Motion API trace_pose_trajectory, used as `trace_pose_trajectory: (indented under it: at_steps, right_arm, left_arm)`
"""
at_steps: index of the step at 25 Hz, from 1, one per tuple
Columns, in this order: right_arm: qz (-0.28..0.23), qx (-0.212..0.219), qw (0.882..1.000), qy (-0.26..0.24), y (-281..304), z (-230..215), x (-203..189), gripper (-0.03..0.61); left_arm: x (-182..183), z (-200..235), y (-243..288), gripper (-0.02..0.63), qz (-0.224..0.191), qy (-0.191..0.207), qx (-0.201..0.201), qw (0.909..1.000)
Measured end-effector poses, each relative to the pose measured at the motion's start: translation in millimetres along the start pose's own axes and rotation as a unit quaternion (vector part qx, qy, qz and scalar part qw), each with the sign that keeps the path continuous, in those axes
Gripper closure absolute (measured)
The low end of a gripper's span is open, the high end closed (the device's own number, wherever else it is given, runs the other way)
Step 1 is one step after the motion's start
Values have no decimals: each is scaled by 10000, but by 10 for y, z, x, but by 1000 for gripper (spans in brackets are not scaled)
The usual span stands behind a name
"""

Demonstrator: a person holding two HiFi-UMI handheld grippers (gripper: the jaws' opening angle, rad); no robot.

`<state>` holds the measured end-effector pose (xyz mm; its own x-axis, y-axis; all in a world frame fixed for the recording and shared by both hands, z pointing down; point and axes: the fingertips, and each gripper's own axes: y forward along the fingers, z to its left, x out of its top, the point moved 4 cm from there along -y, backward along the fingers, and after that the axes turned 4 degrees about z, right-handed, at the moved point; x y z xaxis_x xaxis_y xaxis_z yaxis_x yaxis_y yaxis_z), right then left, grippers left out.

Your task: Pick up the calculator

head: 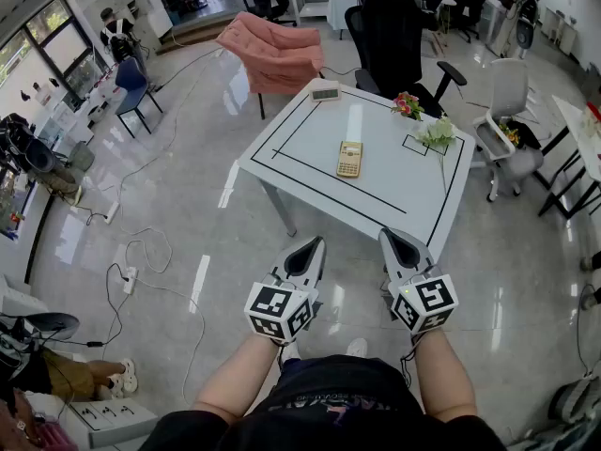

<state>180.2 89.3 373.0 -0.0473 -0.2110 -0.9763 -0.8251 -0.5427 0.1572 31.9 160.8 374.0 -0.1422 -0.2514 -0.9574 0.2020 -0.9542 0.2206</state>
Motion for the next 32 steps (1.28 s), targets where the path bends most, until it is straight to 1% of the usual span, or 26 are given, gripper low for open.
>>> trace_pose_trajectory:
  at_steps: [3,7,9,10,11,12,13,14,15,19,24,28,32]
  right_arm:
    - [-30,37,10000,41,-13,-29,1,578]
    - [-180,212,9995,130,-66,-69,37,577]
    - [-223,204,9995,109,-98,-114,38,577]
    - [-240,190,9995,88,-112,-144,37,577]
    - [-257,183,9995,68,-125,-172,35,563]
    - [-272,184,9994,51,-136,-199,31,527]
    - [-277,178,9995,35,-143,-226,24,424]
    - [-268,154,9995,19,-147,-258,15,338]
    - [-251,115,9996,6,-151,-294,5,309]
    - [-226,3,9997,94,-132,-446,-15,307]
    - [-203,5,9997,156,-2,-550,-8,307]
    - [-240,-33,9996,144,184,-626,14,307]
    - [-300,-173,9993,104,445,-699,33,307]
  left_arm:
    - [5,-21,16,612,-18,-24,25,10000]
    - [30,-83,28,612,-127,-45,57,9999]
    - [18,-107,43,612,-167,-101,66,9998]
    - [9,-122,59,568,-171,-134,37,9998]
    - [-1,-137,77,463,-165,-168,-2,9997]
    - [-14,-148,93,379,-153,-194,-20,9997]
    - [-29,-152,107,323,-133,-202,-6,9997]
    - [-43,-153,119,301,-108,-191,22,9998]
    - [-54,-156,135,286,-80,-173,41,9998]
    - [-54,-172,244,278,-12,-127,3,9999]
    - [-21,-131,405,278,32,-81,-93,9999]
    - [19,16,586,277,59,-42,-160,9998]
    - [103,260,795,276,43,51,-294,9995]
